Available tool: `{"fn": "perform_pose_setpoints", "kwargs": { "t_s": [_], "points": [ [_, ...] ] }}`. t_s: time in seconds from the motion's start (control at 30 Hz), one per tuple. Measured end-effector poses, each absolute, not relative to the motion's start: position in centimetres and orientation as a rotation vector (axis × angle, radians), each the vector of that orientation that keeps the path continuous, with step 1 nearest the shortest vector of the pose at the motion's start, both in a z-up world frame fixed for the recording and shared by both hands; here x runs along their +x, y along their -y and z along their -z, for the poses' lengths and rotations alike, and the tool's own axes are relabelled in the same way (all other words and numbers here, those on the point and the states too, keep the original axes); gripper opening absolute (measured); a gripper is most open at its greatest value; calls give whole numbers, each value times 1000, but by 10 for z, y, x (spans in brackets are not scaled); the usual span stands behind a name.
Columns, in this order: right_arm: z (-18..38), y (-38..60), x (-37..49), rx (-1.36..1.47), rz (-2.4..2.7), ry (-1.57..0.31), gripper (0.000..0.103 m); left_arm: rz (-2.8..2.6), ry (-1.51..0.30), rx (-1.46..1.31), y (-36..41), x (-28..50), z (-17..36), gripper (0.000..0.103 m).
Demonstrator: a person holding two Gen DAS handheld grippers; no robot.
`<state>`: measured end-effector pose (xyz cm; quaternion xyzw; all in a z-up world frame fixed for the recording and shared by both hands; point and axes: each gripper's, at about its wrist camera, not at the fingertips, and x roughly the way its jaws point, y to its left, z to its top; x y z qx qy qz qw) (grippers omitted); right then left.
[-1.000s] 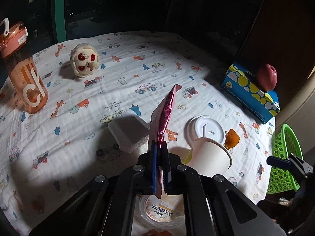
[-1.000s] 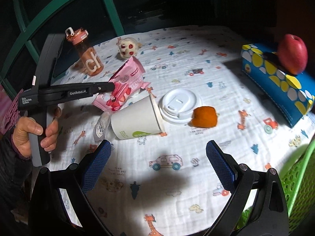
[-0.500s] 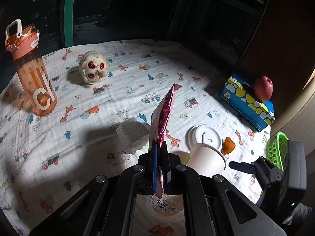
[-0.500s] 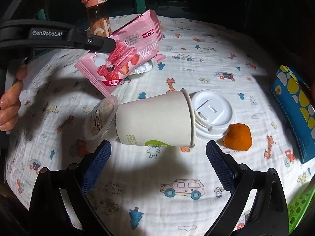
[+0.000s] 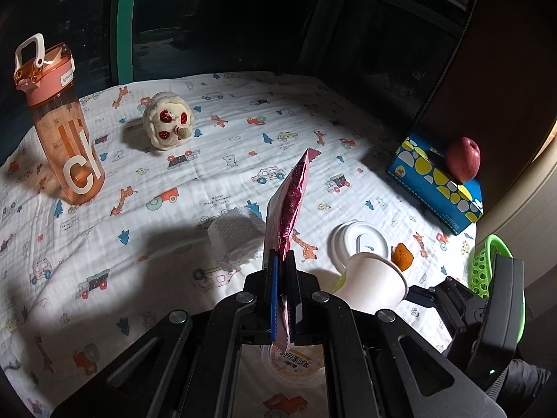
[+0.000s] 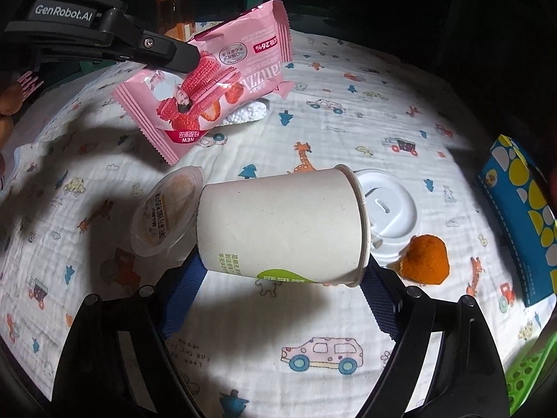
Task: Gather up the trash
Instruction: 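Carry the pink wrapper and paper cup over the green wastebasket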
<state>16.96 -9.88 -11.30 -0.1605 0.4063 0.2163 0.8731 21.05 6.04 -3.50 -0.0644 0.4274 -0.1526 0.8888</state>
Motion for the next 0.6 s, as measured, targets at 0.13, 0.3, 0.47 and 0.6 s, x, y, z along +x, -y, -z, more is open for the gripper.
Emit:
{"fn": "perform_pose_setpoints", "kwargs": {
  "t_s": [0.13,0.3,0.47,0.6],
  "points": [
    [99,120,162,-267,-438,-853,83,338,-876,-127,-51,204,28,4],
    [75,154,151,-159,-413,-844,83,378,-858,-108,-29,194,17,4],
    [50,190,131,-85,-374,-812,83,433,-846,-90,0,184,7,4],
    [34,227,114,-15,-322,-792,83,489,-839,-79,29,175,-1,4]
  ]
}}
